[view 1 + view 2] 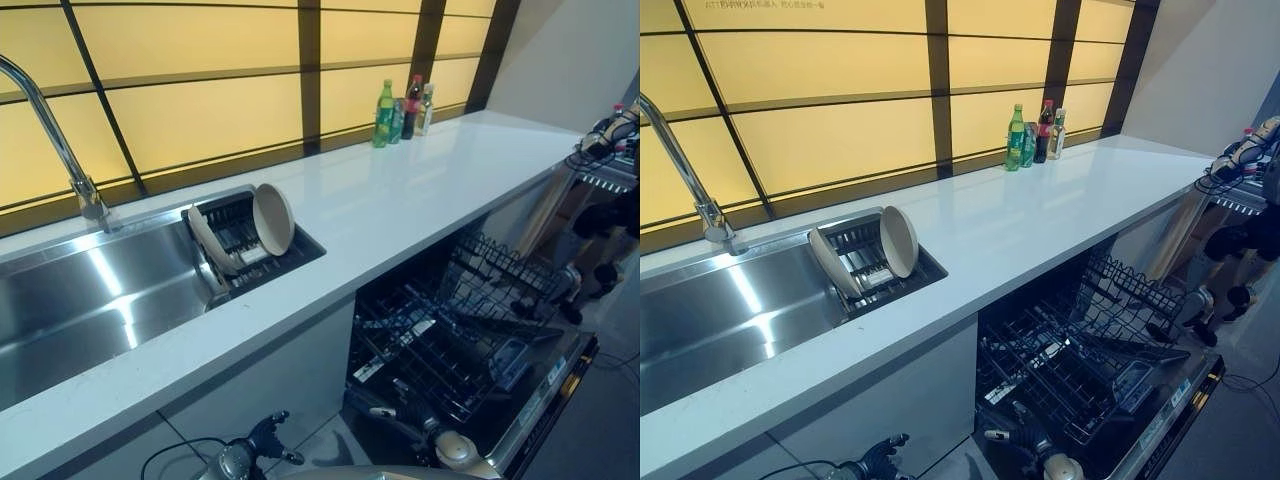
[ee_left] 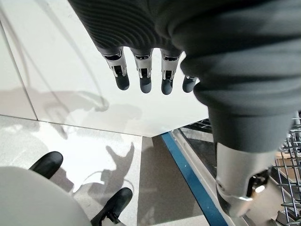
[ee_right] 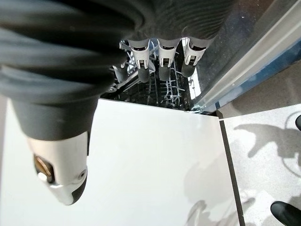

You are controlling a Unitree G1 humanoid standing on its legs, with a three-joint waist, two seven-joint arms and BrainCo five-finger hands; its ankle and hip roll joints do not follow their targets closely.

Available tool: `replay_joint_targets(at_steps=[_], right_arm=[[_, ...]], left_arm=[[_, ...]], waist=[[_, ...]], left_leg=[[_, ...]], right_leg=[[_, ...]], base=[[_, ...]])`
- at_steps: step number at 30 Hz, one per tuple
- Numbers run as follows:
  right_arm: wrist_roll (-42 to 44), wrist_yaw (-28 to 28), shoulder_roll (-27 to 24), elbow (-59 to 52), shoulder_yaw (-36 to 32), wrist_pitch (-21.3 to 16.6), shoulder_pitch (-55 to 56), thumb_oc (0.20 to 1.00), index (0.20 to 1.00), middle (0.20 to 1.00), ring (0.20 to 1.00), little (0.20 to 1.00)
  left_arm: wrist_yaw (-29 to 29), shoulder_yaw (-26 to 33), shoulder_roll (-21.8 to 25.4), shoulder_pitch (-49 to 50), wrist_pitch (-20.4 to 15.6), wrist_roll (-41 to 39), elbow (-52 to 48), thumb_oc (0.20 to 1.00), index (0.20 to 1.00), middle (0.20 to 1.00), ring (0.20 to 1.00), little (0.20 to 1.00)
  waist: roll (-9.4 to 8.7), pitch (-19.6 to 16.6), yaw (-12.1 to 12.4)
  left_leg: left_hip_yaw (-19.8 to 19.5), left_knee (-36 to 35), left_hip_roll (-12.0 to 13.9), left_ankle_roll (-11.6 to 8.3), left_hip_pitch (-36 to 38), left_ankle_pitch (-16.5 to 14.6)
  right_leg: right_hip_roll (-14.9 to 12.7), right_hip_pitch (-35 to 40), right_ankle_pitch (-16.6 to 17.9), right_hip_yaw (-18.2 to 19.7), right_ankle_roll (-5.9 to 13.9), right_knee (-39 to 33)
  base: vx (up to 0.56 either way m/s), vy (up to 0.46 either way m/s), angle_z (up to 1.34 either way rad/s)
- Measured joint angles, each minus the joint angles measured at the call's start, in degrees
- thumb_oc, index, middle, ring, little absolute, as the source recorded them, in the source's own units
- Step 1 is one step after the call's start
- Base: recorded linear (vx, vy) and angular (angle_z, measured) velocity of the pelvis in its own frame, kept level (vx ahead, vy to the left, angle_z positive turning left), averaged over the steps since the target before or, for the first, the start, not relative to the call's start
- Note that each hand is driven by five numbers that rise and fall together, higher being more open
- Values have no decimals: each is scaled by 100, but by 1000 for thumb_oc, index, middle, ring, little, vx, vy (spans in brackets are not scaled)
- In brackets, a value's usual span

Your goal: Pick up plates and place into dishwasher.

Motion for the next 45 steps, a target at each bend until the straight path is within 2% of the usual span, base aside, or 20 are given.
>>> replay_joint_targets(at_steps=[9,13,16,20,23,26,29,31,33,36,38,40,41,43,45], right_arm=[[0,114,-1,0,2,1,6,1000,1000,1000,1000,1000],[7,177,-4,-42,2,13,6,1000,1000,1000,1000,1000],[54,242,-78,-520,4,229,50,1000,1000,1000,1000,1000],[179,259,-342,-1273,-37,394,128,1000,1000,1000,1000,1000],[173,343,-477,-1325,-80,422,181,1000,1000,1000,1000,1000],[121,346,-446,-1324,-86,422,284,1000,1000,1000,1000,1000],[87,348,-364,-1322,-85,422,375,1000,1000,1000,1000,1000],[-5,351,-325,-1319,-85,422,419,1000,1000,1000,1000,1000],[-60,350,-275,-1284,-85,421,479,1000,1000,1000,1000,1000],[-105,372,-271,-1284,-77,423,526,1000,1000,1000,1000,1000],[-95,395,-308,-1317,-75,484,529,1000,1000,1000,1000,1000],[22,398,-371,-1355,-79,554,526,1000,1000,1000,1000,1000],[100,395,-428,-1418,-81,573,521,1000,1000,1000,1000,1000],[267,390,-493,-1448,-100,608,521,1000,1000,1000,1000,1000],[421,394,-648,-1695,-76,687,555,1000,1000,1000,1000,1000]], left_arm=[[-122,0,-2,0,-277,-26,-59,1000,1000,1000,1000,1000],[-206,6,33,0,-284,-270,-195,1000,1000,1000,1000,1000],[-1042,25,349,43,-177,-814,-1232,1000,1000,1000,1000,1000],[-2879,56,1253,17,143,-1960,-3777,1000,1000,1000,1000,1000],[-4016,418,1608,-57,344,-3104,-5206,1000,1000,1000,1000,1000],[-4785,1142,1545,-229,733,-4761,-6202,1000,1000,1000,1000,1000],[-4913,1797,1227,-633,970,-5953,-6720,1000,1000,1000,1000,1000],[-4733,2098,1102,-812,1028,-6554,-7052,1000,1000,1000,1000,1000],[-4277,2428,1029,-1082,979,-7096,-7225,1000,1000,1000,1000,1000],[-3011,2951,1207,-1396,118,-6820,-7211,1000,1000,1000,1000,1000],[-1819,3169,1753,-1630,-672,-5607,-6777,1000,1000,1000,1000,1000],[-626,3226,2759,-2161,-1122,-4227,-5529,1000,1000,1000,1000,1000],[-141,3276,3181,-2385,-1220,-3713,-4868,1000,1000,1000,1000,1000],[827,3428,3734,-2568,-1234,-2849,-4310,1000,1000,1000,1000,1000],[1781,3113,4615,-2674,-1400,-1549,-3671,1000,1000,1000,1000,1000]], waist=[[55,100,2],[53,101,5],[59,149,11],[118,207,-1],[194,251,9],[242,279,11],[280,288,22],[308,270,19],[319,261,19],[342,247,12],[356,241,15],[372,212,13],[392,198,12],[409,182,12],[408,173,2]], left_leg=[[-2,-1,-1,1,2,-1],[-4,-1,-1,2,7,1],[-10,-1,-1,10,1,8],[-28,-2,-16,14,15,15],[-40,-1,-42,22,10,16],[-54,1,-41,24,19,14],[-73,1,-38,23,44,15],[-75,1,-38,23,45,15],[-139,1,-43,23,52,15],[-188,1,-42,22,56,16],[-240,0,-39,20,81,17],[-293,0,-28,15,97,15],[-296,0,-28,15,91,15],[-295,0,-32,12,89,16],[-294,0,-37,4,84,9]], right_leg=[[-1,5,-1,-1,-1,-1],[-2,10,0,-2,0,-1],[-3,16,3,-3,5,-1],[-16,50,7,-6,11,-1],[-39,51,15,-8,22,-2],[-39,68,14,-15,20,-2],[-37,107,11,-30,17,-3],[-37,110,10,-31,15,-3],[-32,120,10,-36,15,-3],[-24,126,10,-48,15,-3],[-19,164,5,-82,7,-3],[-16,202,-9,-146,-12,-3],[-16,196,-9,-149,-12,-3],[-20,196,-17,-152,-25,-3],[-22,192,-21,-155,-29,-3]], base=[[0,0,0],[0,0,0],[0,0,0],[-2,55,2],[29,25,2],[60,-10,2],[61,-22,3],[49,-11,0],[41,-3,1],[47,13,0],[73,37,7],[60,36,11],[51,29,7],[53,34,2],[38,36,2]])
